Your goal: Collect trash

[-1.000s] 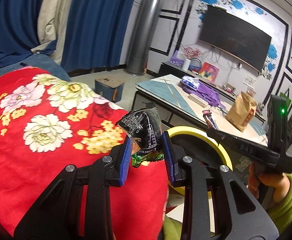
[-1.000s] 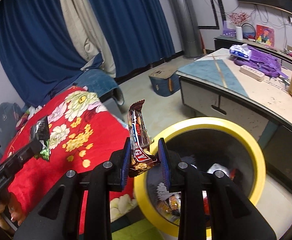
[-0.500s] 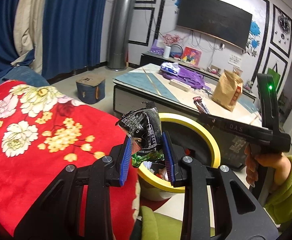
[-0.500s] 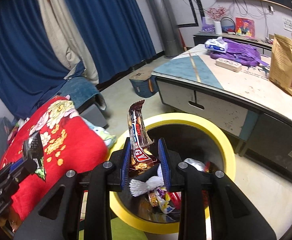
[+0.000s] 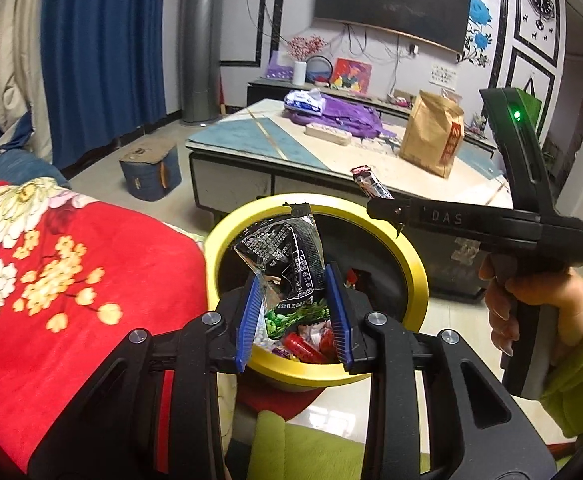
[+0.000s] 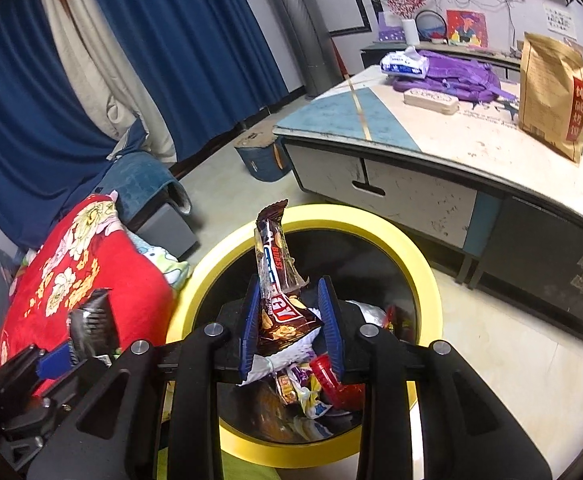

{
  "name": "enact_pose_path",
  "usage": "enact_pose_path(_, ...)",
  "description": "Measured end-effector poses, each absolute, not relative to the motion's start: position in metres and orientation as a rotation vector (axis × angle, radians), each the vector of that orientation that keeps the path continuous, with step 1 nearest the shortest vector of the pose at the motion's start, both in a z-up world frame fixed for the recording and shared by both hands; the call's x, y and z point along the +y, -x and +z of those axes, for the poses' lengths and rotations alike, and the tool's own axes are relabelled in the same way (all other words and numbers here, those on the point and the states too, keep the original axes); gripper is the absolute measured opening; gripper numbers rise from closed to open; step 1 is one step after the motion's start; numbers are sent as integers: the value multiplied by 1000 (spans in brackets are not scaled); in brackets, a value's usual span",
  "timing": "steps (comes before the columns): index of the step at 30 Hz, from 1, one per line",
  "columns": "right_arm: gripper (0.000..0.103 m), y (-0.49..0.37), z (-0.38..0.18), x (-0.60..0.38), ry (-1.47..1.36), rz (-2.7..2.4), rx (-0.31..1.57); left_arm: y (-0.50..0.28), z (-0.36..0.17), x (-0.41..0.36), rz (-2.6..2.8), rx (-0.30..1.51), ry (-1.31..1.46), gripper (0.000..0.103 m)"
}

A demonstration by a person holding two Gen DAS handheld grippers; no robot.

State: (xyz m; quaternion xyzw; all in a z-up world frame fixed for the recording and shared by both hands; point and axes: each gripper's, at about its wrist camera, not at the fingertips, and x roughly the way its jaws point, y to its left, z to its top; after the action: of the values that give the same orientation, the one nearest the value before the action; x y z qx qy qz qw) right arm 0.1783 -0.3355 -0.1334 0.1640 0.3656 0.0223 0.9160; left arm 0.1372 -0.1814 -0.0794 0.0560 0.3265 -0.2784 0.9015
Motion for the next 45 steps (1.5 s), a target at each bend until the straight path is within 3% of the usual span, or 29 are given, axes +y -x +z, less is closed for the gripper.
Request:
enact_pose_path(7,30,-183,-141,-344,-358,50,770,-159,-89,-197,-567,705,-141,31)
enact_pose_path(8,35,-183,-142,-345,-361,47,769,-164,-91,-199,-554,711,-145,33)
enact_pose_path(9,42,-182,-142,-347,-365,43,769,-167,-92,-200,-545,716,-144,37)
enact_pose_path(16,58,-171,-144,-353,-366,18,760,-176,-95,-185,-497,742,-96,79)
enact_pose_path(19,72,-162,-139,-354,-355,7,740,-177,-91,-172,-482,744,-66,91)
enact_pose_path(28,96,-134,-107,-327,-276,48,663,-165,-65,-130,-411,696,4,92)
enact_pose_path(45,97,-92,-70,-244,-143,115,513,-99,-25,-56,-266,541,39,92)
